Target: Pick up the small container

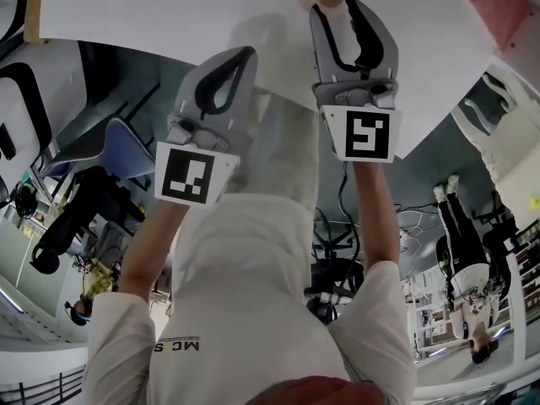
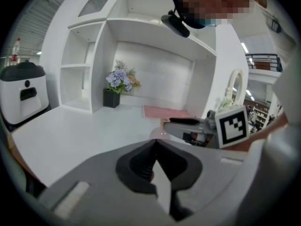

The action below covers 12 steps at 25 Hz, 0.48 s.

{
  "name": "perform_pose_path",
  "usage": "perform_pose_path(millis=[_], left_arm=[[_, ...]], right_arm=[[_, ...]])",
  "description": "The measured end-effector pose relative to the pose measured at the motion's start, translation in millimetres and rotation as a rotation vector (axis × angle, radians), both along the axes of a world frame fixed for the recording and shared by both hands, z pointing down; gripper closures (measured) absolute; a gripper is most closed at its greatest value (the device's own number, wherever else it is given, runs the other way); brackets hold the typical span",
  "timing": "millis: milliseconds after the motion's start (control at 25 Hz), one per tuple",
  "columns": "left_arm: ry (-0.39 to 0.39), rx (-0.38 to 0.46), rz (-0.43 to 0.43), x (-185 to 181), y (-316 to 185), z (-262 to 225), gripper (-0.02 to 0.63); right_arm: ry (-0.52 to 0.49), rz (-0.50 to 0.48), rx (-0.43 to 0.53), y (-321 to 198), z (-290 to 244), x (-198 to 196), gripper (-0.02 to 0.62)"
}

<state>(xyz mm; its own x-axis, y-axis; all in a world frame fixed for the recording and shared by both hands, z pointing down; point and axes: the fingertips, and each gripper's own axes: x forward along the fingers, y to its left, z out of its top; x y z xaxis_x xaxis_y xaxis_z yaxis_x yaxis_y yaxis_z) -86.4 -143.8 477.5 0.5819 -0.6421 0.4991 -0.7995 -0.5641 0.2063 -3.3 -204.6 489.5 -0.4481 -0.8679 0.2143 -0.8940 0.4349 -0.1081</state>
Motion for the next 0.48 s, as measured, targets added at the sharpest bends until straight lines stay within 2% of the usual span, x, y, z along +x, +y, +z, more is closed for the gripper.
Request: perform_pose_path(millis=[280,480], left_arm=[[-0.009,-0.011,-0.004,-6.7,-5.8,10.1,0.606],[-0.011,-0.011,-0.011,-9.7,-7.3,9.3,0.606]], right_arm=[[0.029,-0.017,-0.004,-13.5,11.8,-6.7,0.437],[0.047,-0.026,0.007,-16.3,11.0,-8.5,0.463]])
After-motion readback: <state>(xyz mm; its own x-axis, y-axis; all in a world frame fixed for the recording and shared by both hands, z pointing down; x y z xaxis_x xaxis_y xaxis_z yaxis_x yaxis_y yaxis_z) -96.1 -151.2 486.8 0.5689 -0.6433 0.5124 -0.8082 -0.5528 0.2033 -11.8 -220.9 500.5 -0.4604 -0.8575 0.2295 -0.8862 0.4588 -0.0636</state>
